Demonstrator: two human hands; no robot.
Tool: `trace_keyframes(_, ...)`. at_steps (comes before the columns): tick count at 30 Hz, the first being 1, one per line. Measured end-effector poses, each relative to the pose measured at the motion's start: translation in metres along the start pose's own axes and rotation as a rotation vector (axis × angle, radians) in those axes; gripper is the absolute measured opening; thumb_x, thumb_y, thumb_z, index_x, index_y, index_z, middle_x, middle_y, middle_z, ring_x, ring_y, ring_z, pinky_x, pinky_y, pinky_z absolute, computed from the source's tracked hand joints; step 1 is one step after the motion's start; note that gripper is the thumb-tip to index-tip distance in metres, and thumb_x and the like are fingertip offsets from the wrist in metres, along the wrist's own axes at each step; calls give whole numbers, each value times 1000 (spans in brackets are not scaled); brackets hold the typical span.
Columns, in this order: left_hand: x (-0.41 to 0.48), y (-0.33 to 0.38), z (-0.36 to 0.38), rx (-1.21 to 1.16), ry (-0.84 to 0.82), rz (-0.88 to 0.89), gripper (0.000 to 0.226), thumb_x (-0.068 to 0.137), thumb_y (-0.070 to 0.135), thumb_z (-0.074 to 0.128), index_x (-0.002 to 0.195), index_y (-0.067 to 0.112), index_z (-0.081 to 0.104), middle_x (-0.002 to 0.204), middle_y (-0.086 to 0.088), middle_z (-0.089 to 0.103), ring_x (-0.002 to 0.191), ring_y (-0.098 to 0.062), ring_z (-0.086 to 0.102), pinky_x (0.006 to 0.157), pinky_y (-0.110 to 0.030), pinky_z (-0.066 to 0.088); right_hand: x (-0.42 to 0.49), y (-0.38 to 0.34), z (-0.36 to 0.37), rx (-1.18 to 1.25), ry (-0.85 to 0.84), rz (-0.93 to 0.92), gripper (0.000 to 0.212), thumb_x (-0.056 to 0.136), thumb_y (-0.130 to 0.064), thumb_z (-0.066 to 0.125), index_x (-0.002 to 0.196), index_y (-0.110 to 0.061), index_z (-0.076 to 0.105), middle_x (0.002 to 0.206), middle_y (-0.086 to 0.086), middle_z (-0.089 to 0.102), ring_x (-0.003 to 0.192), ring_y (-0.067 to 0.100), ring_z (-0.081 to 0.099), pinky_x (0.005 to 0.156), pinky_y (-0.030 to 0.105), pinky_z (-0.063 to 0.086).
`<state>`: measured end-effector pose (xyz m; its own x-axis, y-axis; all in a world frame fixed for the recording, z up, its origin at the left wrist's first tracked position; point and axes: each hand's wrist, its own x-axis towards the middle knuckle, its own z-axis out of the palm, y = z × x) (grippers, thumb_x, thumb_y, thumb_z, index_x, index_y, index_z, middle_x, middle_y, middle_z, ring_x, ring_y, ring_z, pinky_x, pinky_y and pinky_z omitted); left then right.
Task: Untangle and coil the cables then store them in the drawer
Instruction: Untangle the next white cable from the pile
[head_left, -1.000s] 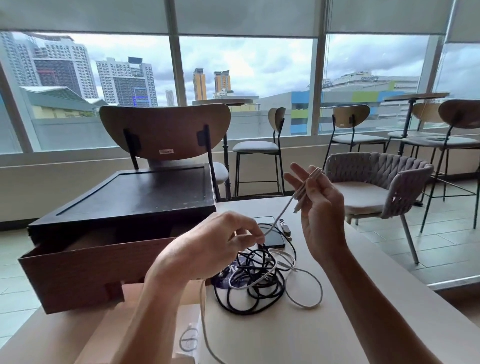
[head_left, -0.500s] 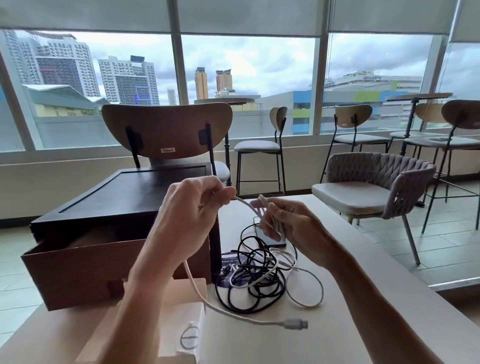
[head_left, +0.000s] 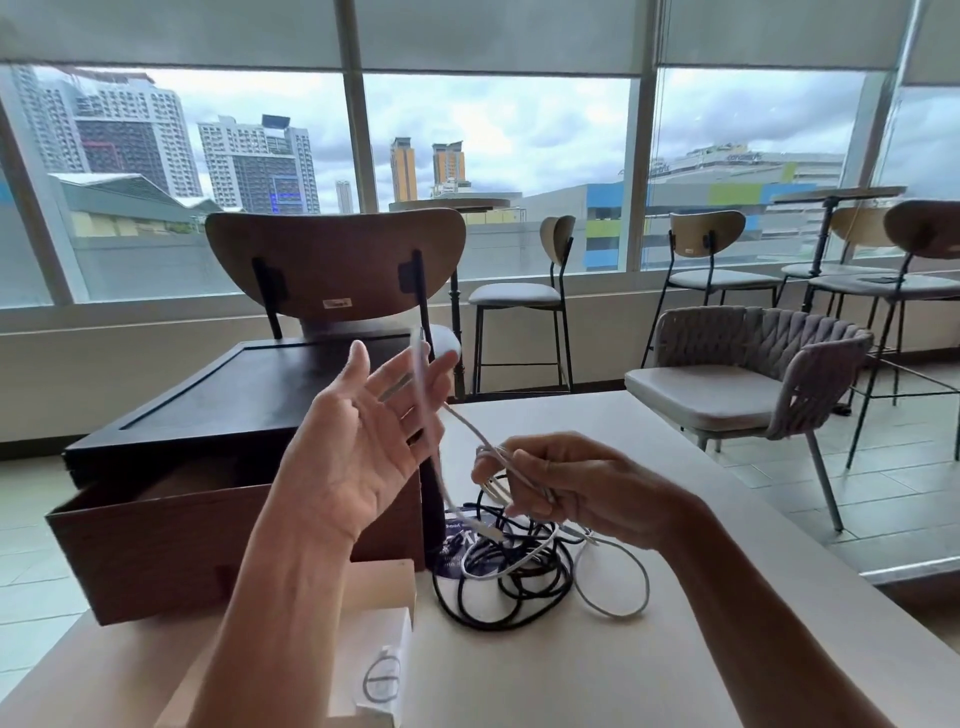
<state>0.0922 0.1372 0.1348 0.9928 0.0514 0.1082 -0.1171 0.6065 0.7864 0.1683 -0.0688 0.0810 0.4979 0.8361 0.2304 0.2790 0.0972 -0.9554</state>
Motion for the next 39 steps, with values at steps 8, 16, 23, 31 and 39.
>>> trace_keyframes(8, 0, -1, -7, 544, 71, 263, 29, 104, 28, 45, 121, 21, 67, 119, 8, 73, 112, -10, 67, 90, -33, 49, 1, -2, -4, 215, 61, -52, 41, 102, -22, 40, 123, 9, 58, 71, -2, 36, 65, 8, 37, 68, 23, 37)
trace_keyframes(16, 6, -22, -1, 1096, -149, 337, 20, 99, 15, 58, 106, 26, 74, 102, 10, 76, 103, -3, 67, 91, -22, 49, 2, -2, -4, 329, 57, -98, 40, 105, -22, 36, 124, 8, 56, 71, -3, 39, 62, 8, 36, 75, 28, 42)
trace_keyframes(23, 11, -24, -5, 1111, -5, 546, 6, 86, 19, 76, 87, 24, 79, 79, 12, 75, 73, -1, 65, 73, -11, 47, -1, -6, -7, 397, 48, -111, 41, 105, -23, 36, 121, 8, 58, 66, -6, 33, 58, 7, 26, 71, 25, 44)
trace_keyframes(31, 16, -39, 3, 1053, 157, 672, 15, 80, 43, 76, 80, 28, 79, 59, 3, 69, 48, -10, 52, 50, -15, 40, -3, -8, -10, 550, 37, -195, 43, 105, -17, 30, 122, 11, 58, 70, 1, 51, 57, 7, 44, 77, 31, 51)
trace_keyframes(39, 24, -46, -6, 1051, 120, 514, 10, 90, 18, 72, 93, 26, 78, 72, 3, 74, 62, -12, 68, 60, -18, 53, 2, -4, -18, 831, 31, -315, 36, 102, -8, 42, 131, 13, 50, 86, 4, 59, 64, 6, 51, 71, 23, 48)
